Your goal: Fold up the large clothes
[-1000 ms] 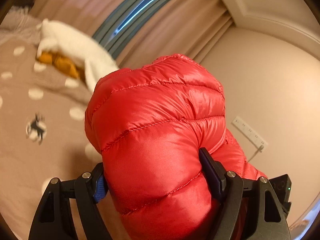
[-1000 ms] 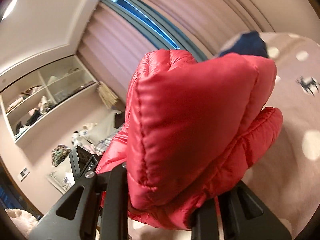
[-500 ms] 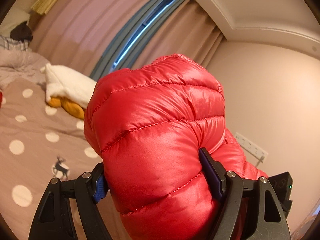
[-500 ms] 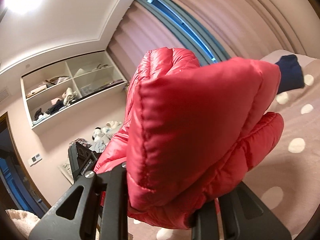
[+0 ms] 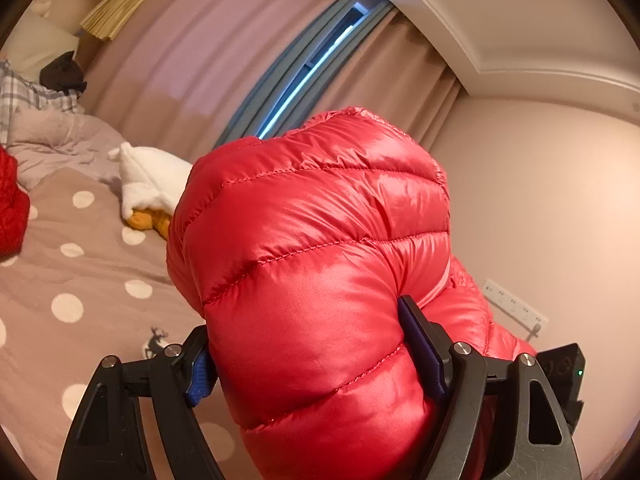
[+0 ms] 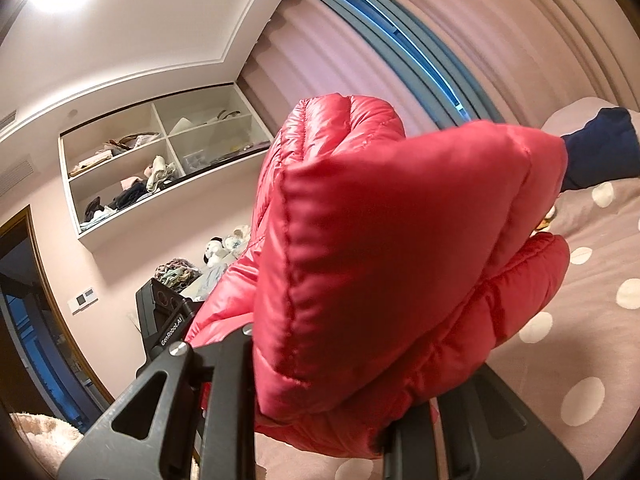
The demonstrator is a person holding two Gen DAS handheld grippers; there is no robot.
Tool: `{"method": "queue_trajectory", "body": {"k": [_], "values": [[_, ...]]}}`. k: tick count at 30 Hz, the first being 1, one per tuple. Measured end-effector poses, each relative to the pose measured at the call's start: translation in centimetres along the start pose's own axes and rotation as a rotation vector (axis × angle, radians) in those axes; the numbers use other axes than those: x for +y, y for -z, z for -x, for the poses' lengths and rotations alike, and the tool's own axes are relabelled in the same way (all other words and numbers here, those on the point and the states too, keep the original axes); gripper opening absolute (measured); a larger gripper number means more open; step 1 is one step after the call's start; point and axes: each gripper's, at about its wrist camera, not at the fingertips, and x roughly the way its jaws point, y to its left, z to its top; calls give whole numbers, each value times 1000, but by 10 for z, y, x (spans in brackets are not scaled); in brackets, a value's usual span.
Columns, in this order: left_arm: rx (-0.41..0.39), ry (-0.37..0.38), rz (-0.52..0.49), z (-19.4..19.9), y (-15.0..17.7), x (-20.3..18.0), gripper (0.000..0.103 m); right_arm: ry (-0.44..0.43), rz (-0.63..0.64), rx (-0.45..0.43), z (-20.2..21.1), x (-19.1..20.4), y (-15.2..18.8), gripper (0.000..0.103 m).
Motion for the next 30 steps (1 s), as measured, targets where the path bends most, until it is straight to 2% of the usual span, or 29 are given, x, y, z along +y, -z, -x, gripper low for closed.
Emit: {"method": "queue_trajectory", "body": {"k": [5,10,12,15,16,17,19,21,24,30], "values": [[46,9,13,-34,-4,40,79,32,-12,21,-29,-16,3,23],[119,-61,17,-92,16,98,79,126,-53,85,-77,-59,17,23],[185,-122,51,-122,37,130,79,173,-81,128,-94,-84,28,23],[363,-236,123,-169,80,182,79,292,-168,240,-125,-137,59,22],[369,-238,145,-173,93,195,80,335,-225,291,-134,-161,75,22],[343,-223,164,-168,101,201,80,361,-266,326,-139,-176,87,22],[322,-232,154,-158,109,200,80,370,-329,360,-140,-201,115,23],[315,-260,101,-154,113,195,81,370,-346,357,-136,-207,127,27],[322,-262,103,-159,113,193,82,379,-407,352,-135,-212,135,29],[306,-292,96,-155,123,192,85,438,-349,374,-135,-197,131,32]]}}
